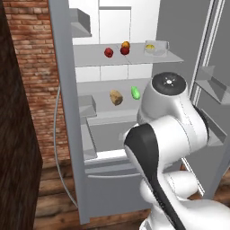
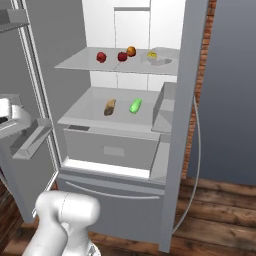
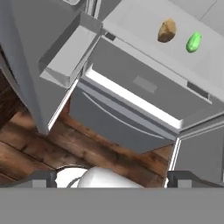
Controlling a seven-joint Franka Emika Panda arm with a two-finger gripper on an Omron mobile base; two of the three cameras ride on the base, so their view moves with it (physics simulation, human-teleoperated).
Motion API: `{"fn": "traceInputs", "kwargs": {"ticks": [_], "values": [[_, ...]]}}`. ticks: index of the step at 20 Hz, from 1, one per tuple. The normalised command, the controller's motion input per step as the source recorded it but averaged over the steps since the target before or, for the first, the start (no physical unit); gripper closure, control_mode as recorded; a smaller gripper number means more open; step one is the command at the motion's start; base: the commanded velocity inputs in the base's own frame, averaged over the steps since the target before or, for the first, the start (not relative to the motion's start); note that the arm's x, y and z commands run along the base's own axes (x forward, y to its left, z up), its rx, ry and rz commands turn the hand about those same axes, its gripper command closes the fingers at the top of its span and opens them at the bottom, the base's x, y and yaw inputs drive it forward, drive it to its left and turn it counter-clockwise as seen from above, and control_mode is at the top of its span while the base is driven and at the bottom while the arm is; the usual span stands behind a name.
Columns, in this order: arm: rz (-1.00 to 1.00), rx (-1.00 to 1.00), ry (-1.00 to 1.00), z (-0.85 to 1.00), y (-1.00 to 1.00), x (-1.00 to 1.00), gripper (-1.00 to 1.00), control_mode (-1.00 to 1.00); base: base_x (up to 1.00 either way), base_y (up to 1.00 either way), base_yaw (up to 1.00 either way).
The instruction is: Place the tupperware on the top shelf of the fridge. Make space for the tupperware among the existing items by rearranging them on the shelves if needed. Close the fridge door when finished.
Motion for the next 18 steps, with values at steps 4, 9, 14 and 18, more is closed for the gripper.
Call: {"fn": "traceInputs", "kwargs": {"ticks": [4,9,14,18], "values": [[0.22,-0.28,-0.02,-0.02,0.97,-0.16,-1.00,-1.00,0.00,0.00,0.00],[0.16,-0.31,0.00,-0.09,1.00,0.00,-1.00,-1.00,0.00,0.00,0.00],[0.09,-0.31,0.00,-0.22,1.00,0.06,-1.00,-1.00,0.00,0.00,0.00],[0.04,-0.30,0.00,-0.28,1.00,0.31,-1.00,-1.00,0.00,0.00,0.00]]}}
